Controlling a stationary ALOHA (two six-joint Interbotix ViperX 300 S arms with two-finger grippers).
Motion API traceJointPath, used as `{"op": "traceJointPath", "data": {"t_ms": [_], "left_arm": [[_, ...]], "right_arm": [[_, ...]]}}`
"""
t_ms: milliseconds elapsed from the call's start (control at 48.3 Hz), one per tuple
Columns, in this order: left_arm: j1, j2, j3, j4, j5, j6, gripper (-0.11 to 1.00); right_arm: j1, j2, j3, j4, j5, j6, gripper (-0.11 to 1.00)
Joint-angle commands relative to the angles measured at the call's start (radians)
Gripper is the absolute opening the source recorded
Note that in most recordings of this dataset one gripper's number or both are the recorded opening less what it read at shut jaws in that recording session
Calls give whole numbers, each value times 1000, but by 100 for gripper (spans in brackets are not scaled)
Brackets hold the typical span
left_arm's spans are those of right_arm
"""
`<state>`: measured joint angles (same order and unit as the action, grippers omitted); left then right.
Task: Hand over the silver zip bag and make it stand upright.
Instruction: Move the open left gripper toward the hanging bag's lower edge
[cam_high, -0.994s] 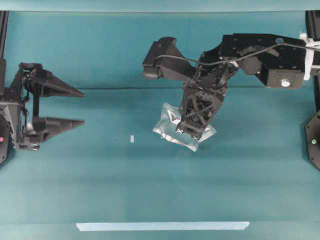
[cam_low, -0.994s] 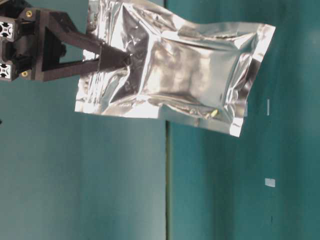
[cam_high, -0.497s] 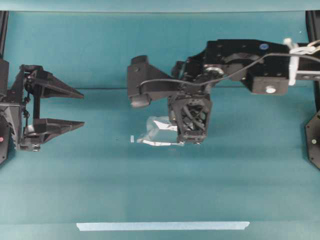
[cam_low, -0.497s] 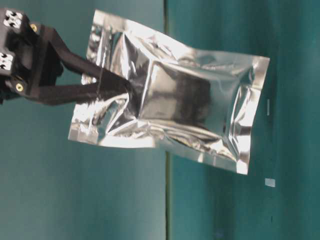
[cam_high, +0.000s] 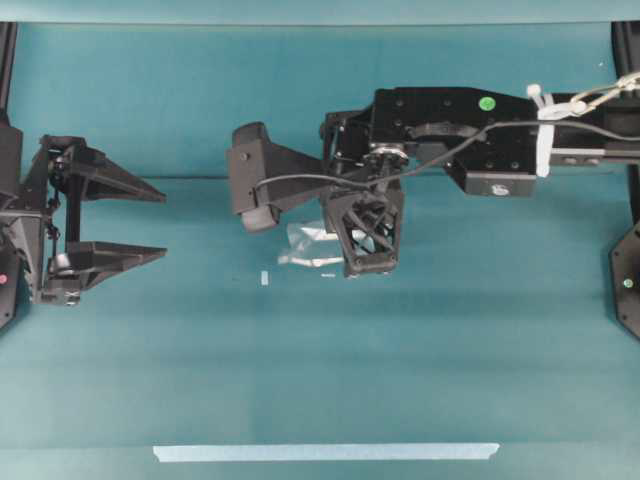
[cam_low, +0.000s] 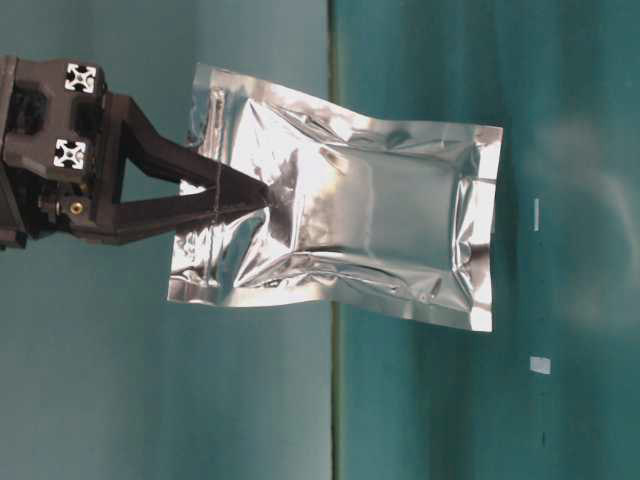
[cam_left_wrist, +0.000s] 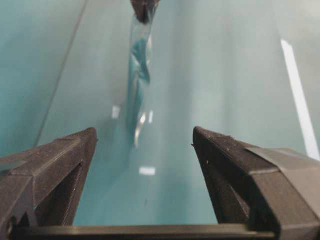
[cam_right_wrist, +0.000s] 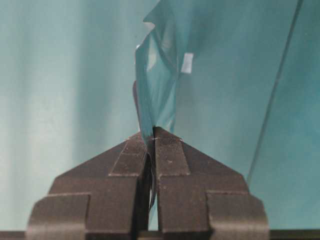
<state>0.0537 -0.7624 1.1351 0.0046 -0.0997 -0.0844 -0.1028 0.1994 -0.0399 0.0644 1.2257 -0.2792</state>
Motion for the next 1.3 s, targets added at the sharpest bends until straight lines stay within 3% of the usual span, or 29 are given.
{"op": "traceJointPath", "data": {"t_ms": [0, 207, 745, 1035, 1283], "left_arm": [[8, 15, 0, 3, -3, -2, 89], [9, 91, 5, 3, -25, 3, 89], [9, 350, -28, 3, -250, 6, 89], [9, 436, -77, 3, -267, 6, 89], [9, 445, -71, 3, -267, 12, 89]], "right_arm": [[6, -8, -17, -2, 3, -11, 1], [14, 0, -17, -2, 3, -9, 1], [21, 12, -18, -3, 18, 5, 1], [28, 21, -41, -5, 58, 52, 1], [29, 31, -60, -5, 67, 55, 1]]}}
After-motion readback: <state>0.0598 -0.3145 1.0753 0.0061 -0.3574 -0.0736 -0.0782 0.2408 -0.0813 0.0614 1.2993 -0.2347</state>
